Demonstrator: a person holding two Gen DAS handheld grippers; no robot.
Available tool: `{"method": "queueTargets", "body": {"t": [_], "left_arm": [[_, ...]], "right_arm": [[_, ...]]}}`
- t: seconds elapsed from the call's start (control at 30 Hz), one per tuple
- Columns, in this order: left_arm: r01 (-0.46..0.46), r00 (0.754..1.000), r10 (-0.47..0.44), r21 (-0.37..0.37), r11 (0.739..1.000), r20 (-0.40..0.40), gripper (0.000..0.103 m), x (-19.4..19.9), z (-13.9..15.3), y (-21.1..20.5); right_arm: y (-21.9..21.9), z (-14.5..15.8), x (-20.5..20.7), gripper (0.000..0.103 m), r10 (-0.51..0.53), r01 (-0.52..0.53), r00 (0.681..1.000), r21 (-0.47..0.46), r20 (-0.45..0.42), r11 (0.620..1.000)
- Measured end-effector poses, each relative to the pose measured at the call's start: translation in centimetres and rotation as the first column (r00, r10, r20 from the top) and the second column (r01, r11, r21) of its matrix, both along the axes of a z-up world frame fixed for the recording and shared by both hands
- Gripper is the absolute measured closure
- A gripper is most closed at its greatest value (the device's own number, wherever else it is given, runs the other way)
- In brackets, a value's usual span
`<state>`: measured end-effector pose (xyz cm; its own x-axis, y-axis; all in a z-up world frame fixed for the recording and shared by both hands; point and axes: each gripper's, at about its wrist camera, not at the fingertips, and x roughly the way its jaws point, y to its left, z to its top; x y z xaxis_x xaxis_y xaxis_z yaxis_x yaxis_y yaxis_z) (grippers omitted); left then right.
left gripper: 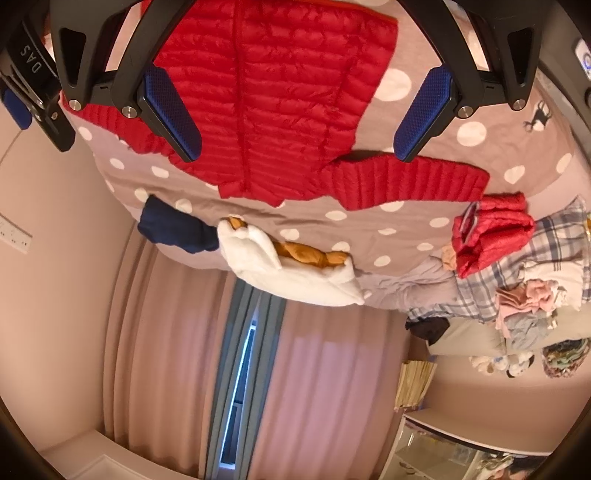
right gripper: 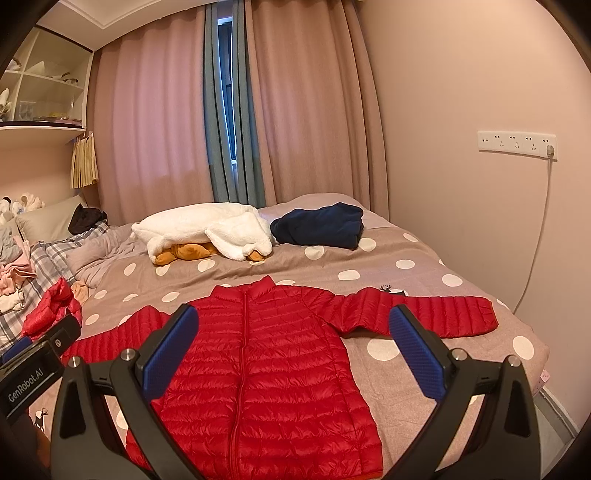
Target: Fold large clothes
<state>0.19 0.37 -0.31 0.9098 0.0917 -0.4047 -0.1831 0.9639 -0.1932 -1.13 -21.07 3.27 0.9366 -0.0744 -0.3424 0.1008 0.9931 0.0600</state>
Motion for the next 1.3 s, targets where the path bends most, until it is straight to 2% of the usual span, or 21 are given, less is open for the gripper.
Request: {"method": "queueTargets", "body": {"t": [1.3], "left_arm": [[-0.002,1.0,0.002,0.01,1.0,-0.001,0.0,0.06,0.1,0.26]], "right_arm": [[0.05,-0.01,0.29,0.0,0.001,-0.001,1.0,-0.01,-0.012,1.0]]}}
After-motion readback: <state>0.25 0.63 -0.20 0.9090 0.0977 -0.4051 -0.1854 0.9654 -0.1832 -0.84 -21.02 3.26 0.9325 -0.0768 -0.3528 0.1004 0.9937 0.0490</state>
